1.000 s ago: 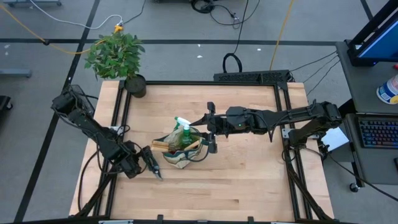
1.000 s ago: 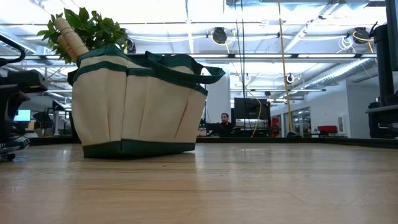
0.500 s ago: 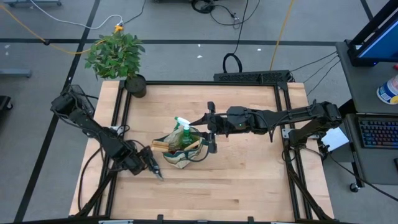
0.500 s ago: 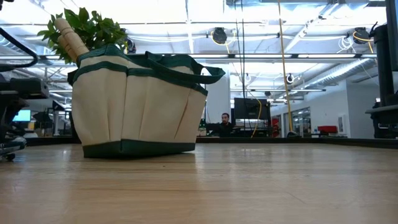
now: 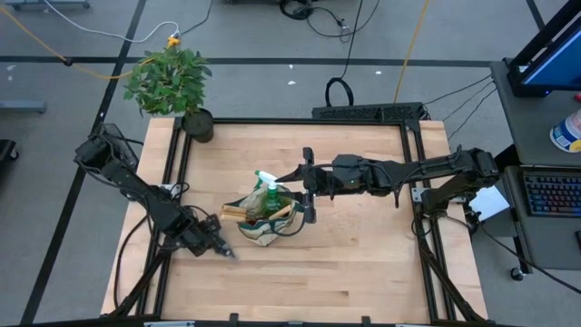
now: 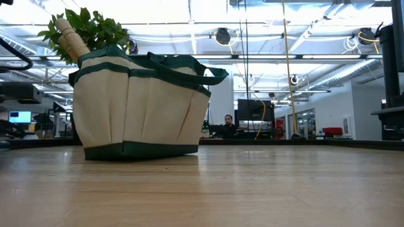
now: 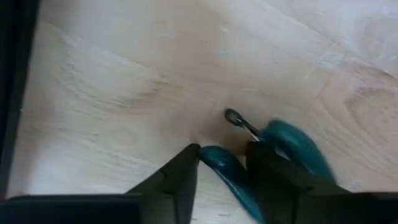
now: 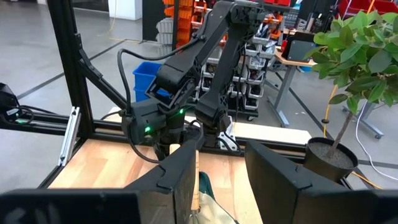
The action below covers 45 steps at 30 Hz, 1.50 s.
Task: Pick & Place Garden tools in Gardening bag
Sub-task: Put the green scissors into the brown bag
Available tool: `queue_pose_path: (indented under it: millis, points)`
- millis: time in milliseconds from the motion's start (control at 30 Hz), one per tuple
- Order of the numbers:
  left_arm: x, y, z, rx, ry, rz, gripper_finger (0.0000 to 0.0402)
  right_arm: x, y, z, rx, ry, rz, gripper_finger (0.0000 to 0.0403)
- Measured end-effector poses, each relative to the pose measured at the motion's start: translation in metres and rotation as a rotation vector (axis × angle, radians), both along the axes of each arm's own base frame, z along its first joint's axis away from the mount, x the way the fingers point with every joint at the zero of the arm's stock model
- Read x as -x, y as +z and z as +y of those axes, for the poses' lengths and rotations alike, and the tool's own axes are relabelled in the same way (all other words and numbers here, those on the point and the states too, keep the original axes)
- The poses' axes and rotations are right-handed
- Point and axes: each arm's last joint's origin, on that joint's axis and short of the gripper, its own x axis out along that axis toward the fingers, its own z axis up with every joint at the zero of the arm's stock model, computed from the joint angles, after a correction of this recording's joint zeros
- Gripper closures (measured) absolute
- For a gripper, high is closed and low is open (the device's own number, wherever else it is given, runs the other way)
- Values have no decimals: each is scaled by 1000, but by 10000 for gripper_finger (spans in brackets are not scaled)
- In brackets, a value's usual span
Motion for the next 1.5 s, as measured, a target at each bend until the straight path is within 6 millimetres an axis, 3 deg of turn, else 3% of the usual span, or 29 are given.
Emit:
queue_pose_path:
  millis: [133, 600, 1033, 1500]
  points:
    - [0, 0, 0, -11, 4, -4, 295, 0, 0, 0, 0, 0, 0, 273]
    - [-1, 0, 3, -80, 31, -51, 365, 0, 0, 0, 1, 0, -1, 273]
    - [2, 0, 9, -196, 41, -78, 369, 0, 0, 0, 8, 1, -1, 273]
    - [9, -1, 19, -332, 22, -68, 294, 0, 0, 0, 2, 0, -1, 273]
